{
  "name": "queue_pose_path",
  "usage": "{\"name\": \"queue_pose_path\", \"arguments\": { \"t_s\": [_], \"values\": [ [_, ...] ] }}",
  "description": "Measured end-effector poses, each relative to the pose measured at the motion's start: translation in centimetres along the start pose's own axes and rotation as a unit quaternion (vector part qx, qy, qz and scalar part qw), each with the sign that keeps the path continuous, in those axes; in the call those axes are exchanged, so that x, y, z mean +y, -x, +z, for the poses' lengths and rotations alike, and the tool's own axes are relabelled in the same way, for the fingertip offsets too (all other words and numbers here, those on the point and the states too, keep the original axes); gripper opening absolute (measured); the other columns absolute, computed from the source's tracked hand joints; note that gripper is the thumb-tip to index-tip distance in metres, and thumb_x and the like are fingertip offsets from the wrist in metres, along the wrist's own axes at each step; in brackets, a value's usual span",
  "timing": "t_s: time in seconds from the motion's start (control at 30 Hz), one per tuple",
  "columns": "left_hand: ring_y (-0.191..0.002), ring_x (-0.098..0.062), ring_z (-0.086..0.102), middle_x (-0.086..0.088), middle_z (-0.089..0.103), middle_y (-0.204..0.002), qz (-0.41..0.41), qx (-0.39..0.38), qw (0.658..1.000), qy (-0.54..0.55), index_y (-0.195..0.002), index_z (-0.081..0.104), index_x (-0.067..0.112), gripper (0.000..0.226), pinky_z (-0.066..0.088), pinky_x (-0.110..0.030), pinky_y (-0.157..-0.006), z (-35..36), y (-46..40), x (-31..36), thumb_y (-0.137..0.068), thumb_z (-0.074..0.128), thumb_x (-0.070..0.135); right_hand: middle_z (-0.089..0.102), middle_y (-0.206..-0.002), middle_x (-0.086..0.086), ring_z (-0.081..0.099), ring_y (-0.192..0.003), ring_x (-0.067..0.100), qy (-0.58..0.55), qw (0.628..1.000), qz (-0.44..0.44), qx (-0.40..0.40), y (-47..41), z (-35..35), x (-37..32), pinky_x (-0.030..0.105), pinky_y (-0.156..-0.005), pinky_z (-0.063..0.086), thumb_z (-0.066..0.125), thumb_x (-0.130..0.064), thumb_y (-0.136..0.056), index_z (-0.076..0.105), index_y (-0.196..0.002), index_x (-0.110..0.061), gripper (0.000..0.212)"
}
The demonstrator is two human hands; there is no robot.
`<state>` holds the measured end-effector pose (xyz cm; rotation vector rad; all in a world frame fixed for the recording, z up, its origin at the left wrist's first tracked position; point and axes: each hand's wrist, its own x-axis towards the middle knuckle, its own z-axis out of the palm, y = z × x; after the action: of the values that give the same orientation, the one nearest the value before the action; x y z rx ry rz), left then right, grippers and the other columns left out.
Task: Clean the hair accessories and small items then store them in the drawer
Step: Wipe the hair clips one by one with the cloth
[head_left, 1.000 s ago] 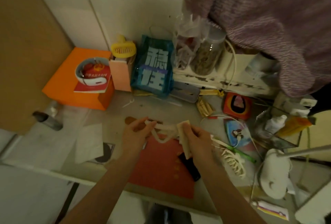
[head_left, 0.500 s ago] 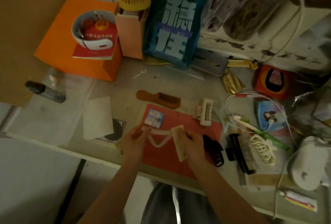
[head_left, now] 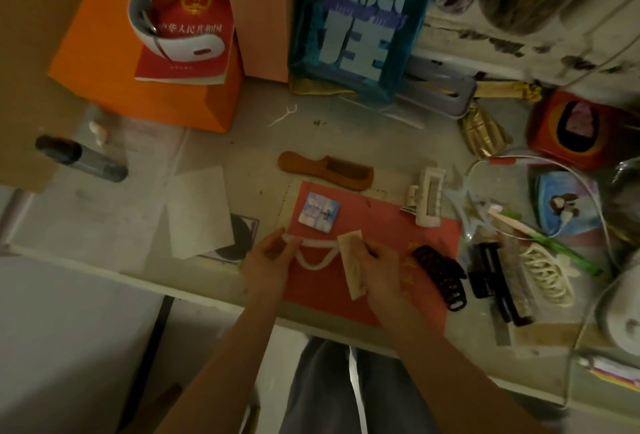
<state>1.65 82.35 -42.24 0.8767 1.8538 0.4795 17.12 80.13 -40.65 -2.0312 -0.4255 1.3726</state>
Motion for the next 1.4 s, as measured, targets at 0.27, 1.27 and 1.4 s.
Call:
{"name": "queue_pose_path", "arguments": {
  "t_s": [0.27,1.27,1.4],
  "values": [
    [-0.094,-0.020,0.061,-0.006,0.066,-0.112,0.006,0.024,1.000,-0.003,-0.118,0.059,0.019,0.041,0.050,-0.041,-0.091,0.3,0.0,0.5,-0.082,0.069,0.037,0.068,-0.084,0.002,0.066,-0.088,0.024,0.004,1.000,-0.013,0.008,0.2,-0.8,0.0,0.046,-0.088,0.053,0.056,-0.030,-0.094,0.064,-0.076,-0.027,0.020],
    [-0.095,-0.017,0.062,-0.009,0.067,-0.108,0.145,-0.093,0.982,-0.075,-0.117,0.065,0.011,0.040,0.045,-0.026,-0.085,16.8,3.0,11.2,-0.081,0.073,0.027,0.056,-0.059,-0.002,0.049,-0.055,0.008,0.010,0.995,-0.043,0.087,-0.8,-19.0,-0.5,0.023,-0.055,0.036,0.057,-0.021,-0.094,0.068,-0.074,-0.010,0.025],
    [-0.094,-0.015,0.063,-0.011,0.070,-0.106,0.138,-0.066,0.986,-0.060,-0.112,0.068,0.006,0.034,0.045,-0.024,-0.084,17.7,2.9,11.6,-0.084,0.070,0.025,0.046,-0.051,-0.003,0.044,-0.053,0.010,0.025,0.994,-0.065,0.082,-1.4,-20.0,-0.5,0.025,-0.055,0.033,0.059,-0.021,-0.091,0.056,-0.056,-0.017,0.035]
  ]
}}
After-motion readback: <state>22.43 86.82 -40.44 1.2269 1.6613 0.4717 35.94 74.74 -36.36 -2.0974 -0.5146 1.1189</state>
